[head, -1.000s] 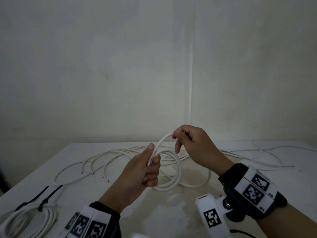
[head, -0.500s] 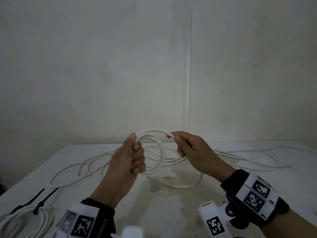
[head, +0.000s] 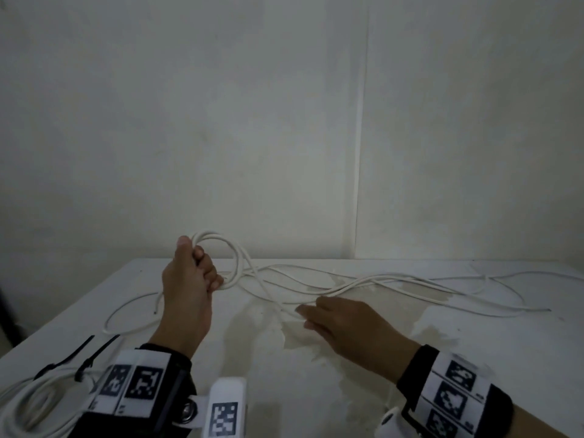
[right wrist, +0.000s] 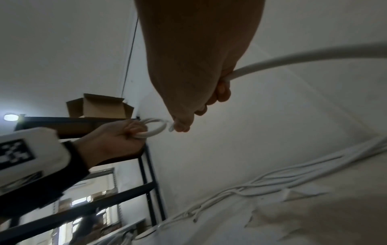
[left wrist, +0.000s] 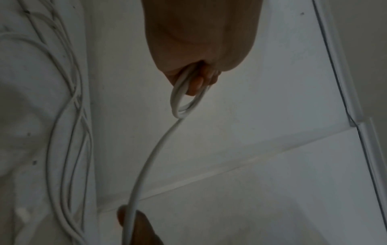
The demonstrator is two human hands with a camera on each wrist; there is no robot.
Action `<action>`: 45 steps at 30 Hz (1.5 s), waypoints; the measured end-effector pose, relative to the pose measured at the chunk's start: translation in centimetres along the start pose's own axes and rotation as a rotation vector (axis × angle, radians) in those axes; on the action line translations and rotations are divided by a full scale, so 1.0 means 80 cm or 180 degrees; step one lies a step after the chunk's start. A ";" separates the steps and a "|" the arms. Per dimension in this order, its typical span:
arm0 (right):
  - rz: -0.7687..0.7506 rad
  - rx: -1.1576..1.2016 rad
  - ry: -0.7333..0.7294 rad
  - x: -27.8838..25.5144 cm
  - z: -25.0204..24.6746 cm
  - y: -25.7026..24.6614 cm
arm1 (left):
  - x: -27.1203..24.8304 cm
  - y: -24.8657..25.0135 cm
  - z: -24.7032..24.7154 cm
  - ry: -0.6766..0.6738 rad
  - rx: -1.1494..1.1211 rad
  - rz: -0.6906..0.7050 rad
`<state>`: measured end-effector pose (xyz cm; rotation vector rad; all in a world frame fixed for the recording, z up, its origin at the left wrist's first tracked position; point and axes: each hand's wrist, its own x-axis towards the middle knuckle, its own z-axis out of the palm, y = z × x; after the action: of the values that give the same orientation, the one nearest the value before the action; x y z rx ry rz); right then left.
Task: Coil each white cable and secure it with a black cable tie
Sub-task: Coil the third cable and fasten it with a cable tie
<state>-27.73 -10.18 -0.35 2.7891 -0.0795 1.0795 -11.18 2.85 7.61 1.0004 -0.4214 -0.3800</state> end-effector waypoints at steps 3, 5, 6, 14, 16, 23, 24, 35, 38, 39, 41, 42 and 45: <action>-0.0235 -0.0001 -0.0021 0.011 0.007 -0.024 | -0.001 -0.004 0.005 0.0050 0.0210 0.0067; -0.0229 0.0121 0.0032 0.017 0.011 -0.037 | -0.005 -0.008 0.008 0.0021 0.0471 0.0194; -0.0220 0.0193 0.0101 0.020 0.012 -0.042 | -0.007 -0.011 0.008 0.0002 0.0616 0.0283; 0.0021 0.0320 0.0374 0.044 0.000 -0.070 | -0.024 -0.051 -0.008 -0.0645 0.2356 0.1339; -0.0060 0.0493 0.0523 0.050 -0.004 -0.063 | -0.028 -0.055 -0.013 -0.0902 0.2470 0.1225; 0.0468 0.1074 0.0677 0.063 -0.026 -0.027 | -0.055 -0.044 -0.006 -0.1760 0.2089 -0.0062; 0.0626 0.1254 0.0556 0.062 -0.028 -0.022 | -0.058 -0.042 -0.003 -0.1772 0.1969 -0.0296; 0.2089 0.3722 -0.0507 0.056 -0.058 -0.024 | -0.062 -0.029 0.019 -0.1296 0.0469 -0.1035; 0.2083 0.3691 -0.0717 0.053 -0.063 -0.021 | -0.056 -0.025 0.021 -0.1339 0.0186 -0.1042; 0.2093 0.3692 -0.0738 0.052 -0.065 -0.019 | -0.055 -0.023 0.021 -0.1412 0.0181 -0.1068; 0.2069 0.3670 -0.0778 0.053 -0.068 -0.014 | -0.054 -0.021 0.019 -0.1607 0.0180 -0.1152; 0.2055 0.3633 -0.0814 0.054 -0.071 -0.012 | -0.053 -0.019 0.018 -0.1714 0.0183 -0.1190; 0.2047 0.3575 -0.0891 0.054 -0.076 -0.008 | -0.054 -0.015 0.017 -0.1926 0.0206 -0.1241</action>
<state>-28.49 -8.58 6.90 4.1086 -0.6107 1.0086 -15.71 3.37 6.51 1.0203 -0.7875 -1.0381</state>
